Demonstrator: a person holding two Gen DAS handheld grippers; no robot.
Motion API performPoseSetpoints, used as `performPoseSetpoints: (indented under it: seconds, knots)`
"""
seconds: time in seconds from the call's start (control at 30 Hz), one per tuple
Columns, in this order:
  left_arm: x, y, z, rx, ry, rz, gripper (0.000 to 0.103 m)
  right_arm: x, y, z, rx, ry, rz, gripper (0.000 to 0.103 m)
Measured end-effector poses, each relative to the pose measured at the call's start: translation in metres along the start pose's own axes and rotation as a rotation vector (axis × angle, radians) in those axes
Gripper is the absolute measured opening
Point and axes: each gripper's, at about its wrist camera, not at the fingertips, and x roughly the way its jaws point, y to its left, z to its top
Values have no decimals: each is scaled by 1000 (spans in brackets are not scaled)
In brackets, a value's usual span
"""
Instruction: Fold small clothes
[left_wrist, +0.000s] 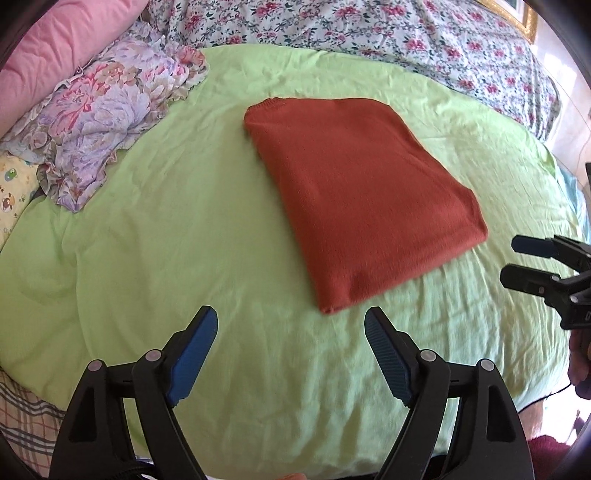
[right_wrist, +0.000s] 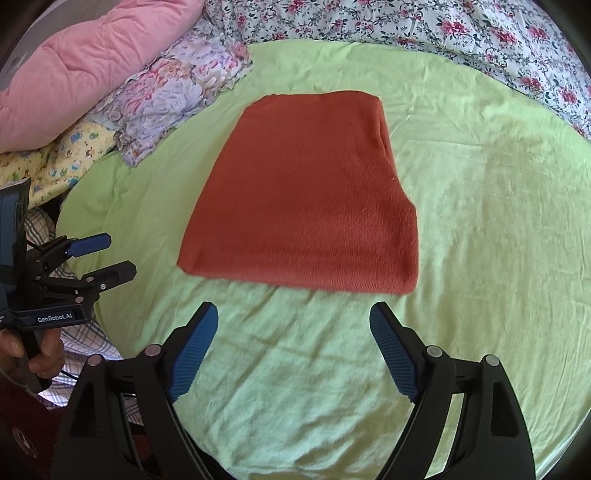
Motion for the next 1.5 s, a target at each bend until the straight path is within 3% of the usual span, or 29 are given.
performPoseSetpoints:
  seconds: [0.37, 1.5]
  knots:
    - [21, -7, 28, -32, 24, 28, 83, 14, -10, 22, 6, 9, 9, 85]
    - [52, -15, 44, -42, 81, 115, 83, 52, -17, 48, 2, 58, 41, 85]
